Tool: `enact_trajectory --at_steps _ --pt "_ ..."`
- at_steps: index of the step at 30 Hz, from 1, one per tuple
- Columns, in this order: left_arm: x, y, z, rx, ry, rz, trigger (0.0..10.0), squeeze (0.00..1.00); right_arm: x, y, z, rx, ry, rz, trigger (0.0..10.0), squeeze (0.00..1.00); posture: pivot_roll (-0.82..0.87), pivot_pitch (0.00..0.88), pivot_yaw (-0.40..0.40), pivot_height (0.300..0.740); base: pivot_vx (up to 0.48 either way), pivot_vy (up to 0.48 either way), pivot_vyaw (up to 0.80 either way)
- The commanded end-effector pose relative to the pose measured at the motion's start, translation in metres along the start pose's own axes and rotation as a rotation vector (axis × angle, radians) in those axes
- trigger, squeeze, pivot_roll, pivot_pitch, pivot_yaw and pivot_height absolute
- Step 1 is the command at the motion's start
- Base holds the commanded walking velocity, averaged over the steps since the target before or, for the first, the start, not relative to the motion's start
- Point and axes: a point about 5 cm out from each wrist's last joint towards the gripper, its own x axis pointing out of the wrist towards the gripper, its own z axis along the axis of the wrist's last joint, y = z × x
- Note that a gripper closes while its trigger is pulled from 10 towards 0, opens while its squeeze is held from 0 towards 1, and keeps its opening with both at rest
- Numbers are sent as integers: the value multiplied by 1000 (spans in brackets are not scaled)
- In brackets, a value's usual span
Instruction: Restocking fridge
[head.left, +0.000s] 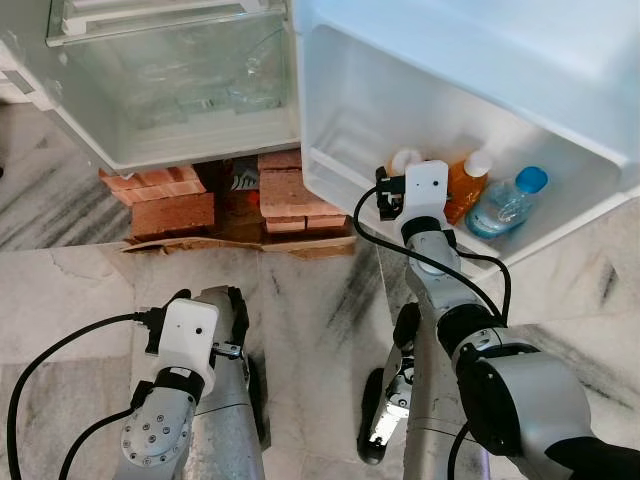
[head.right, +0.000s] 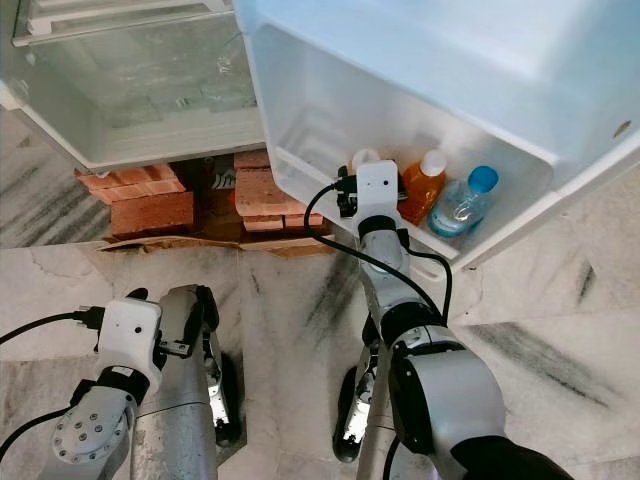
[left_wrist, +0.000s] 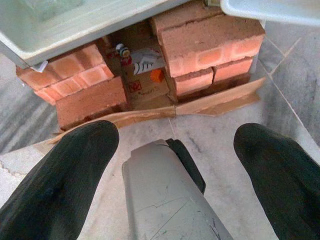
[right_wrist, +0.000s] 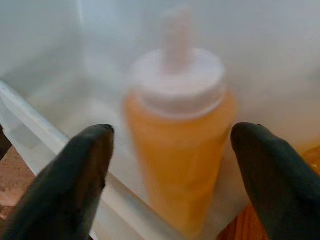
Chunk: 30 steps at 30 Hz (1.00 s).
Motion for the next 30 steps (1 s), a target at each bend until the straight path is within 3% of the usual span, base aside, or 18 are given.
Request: enact_trajectory --at_steps 1,7,17,24,30 --pt "-2 0 -8 8 36 8 10000 0 2 -1 7 -7 -42 20 10000 1000 275 380 -23 507 0 0 0" --pt "7 -2 -6 10 19 9 10000 0 9 -6 23 1 -110 19 10000 1000 263 356 -25 507 0 0 0" --pt "22 4 0 25 -22 28 10000 0 16 3 49 33 -231 75 10000 1000 262 306 -26 507 0 0 0" --pt "31 6 4 29 -48 36 10000 0 6 7 60 -2 -346 105 10000 1000 258 272 -27 507 0 0 0" --pt "35 5 3 30 -53 35 10000 0 -6 5 56 27 -336 142 10000 973 247 247 -30 507 0 0 0"
